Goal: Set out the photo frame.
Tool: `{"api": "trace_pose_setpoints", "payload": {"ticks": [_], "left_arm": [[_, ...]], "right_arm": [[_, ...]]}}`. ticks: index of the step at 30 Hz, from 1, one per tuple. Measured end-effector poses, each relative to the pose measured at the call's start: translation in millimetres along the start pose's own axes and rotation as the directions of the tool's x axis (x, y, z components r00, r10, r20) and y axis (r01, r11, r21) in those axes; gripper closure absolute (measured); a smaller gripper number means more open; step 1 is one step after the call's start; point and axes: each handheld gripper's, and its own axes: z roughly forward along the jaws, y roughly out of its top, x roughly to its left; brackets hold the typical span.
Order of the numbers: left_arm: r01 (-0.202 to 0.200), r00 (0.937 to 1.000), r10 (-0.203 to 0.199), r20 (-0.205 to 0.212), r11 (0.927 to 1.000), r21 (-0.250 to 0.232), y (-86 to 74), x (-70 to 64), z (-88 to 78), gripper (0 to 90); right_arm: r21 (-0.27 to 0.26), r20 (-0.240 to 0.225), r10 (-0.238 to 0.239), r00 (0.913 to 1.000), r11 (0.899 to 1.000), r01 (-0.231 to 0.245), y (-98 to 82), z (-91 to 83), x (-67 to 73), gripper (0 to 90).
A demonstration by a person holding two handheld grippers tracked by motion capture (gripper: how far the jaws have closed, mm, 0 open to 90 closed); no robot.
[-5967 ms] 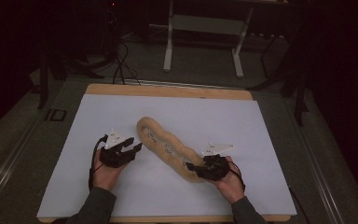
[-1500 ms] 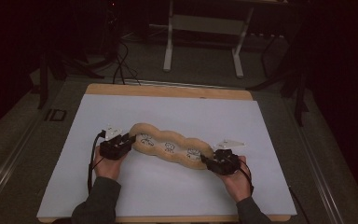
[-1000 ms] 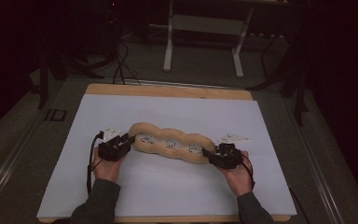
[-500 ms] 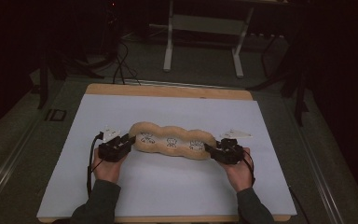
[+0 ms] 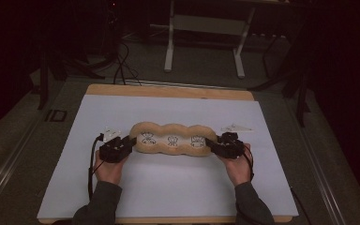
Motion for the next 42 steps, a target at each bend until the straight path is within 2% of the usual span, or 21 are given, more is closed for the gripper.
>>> {"api": "trace_pose_setpoints", "payload": {"ticks": [4,10,23,31,42], "left_arm": [[0.010,0.9999,-0.010,0.011,0.9996,0.026,-0.8,0.6,3.6,71.2],[0.010,0.9999,-0.011,0.012,0.9991,0.041,-2.1,-1.2,7.5,71.1],[0.006,0.9999,-0.007,0.014,0.9994,0.034,-4.1,-1.9,7.2,71.1],[-0.011,0.9999,0.011,0.006,0.9993,0.036,-4.9,-5.0,5.1,71.1],[-0.007,1.0000,0.007,0.001,0.9995,0.032,-7.3,-7.5,2.9,71.2]], "right_arm": [[0.007,0.001,0.012,0.9999,1.000,-0.012,0.4,3.0,-3.2,58.3],[0.019,-0.003,0.036,0.9993,0.999,-0.036,-3.7,7.5,-8.9,58.3],[0.023,-0.010,0.049,0.9988,0.999,-0.048,-6.7,10.3,-12.1,58.1],[0.018,-0.024,0.060,0.9979,0.998,-0.059,-11.1,11.0,-15.0,57.9],[0.024,-0.035,0.063,0.9974,0.998,-0.062,-11.5,11.4,-16.8,57.8]]}}
